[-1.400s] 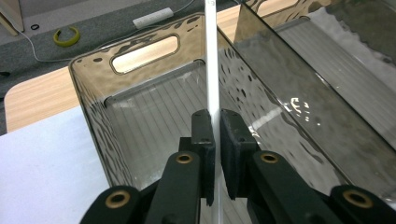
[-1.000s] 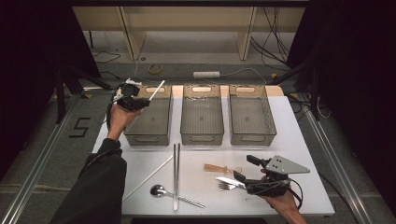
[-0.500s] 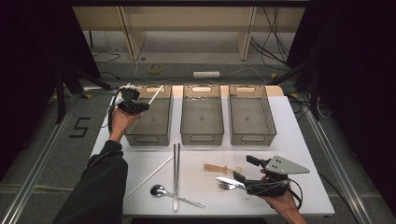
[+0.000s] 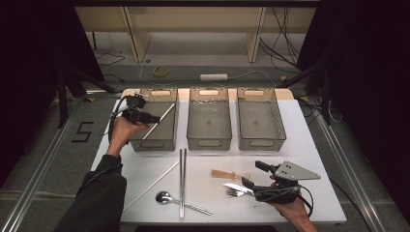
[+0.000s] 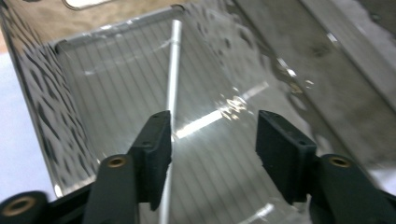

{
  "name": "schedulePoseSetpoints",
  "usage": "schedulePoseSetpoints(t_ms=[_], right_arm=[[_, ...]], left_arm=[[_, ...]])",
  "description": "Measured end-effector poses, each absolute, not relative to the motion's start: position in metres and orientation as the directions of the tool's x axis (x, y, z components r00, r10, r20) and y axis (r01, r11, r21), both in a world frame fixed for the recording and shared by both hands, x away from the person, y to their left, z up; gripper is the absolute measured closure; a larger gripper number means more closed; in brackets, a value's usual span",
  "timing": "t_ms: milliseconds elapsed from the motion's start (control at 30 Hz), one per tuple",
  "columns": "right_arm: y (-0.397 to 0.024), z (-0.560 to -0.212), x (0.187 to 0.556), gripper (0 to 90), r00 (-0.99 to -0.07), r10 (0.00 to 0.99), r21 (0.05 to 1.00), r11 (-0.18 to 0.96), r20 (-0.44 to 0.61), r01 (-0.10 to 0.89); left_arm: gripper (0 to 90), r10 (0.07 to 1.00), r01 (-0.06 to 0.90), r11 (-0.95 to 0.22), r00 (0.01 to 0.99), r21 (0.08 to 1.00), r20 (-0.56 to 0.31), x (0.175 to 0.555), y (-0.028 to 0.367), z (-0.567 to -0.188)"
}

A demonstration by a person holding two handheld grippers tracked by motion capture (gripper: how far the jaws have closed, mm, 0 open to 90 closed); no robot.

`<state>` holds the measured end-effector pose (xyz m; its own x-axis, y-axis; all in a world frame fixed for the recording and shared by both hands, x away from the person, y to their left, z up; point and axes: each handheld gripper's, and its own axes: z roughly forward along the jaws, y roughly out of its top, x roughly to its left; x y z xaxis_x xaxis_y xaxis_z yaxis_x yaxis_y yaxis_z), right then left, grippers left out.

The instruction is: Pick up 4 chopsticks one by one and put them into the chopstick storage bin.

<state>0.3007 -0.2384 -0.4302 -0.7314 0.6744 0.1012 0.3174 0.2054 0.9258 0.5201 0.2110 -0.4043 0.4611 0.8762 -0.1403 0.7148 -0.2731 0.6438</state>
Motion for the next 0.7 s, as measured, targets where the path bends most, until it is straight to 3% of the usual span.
schedulePoseSetpoints(t_ms=[300,700], right_arm=[[-0.238,-0.429,0.299,25.3,-0.734,0.672,0.928,0.206,0.097,0.311],[-0.239,-0.428,0.299,25.3,-0.732,0.675,0.93,0.202,0.096,0.308]], left_arm=[[32.1,0.835,0.691,-0.349,0.536,0.633,-0.123,0.477,0.202,-0.386],[29.7,0.807,0.681,-0.426,0.584,0.595,-0.091,0.444,0.192,-0.388]])
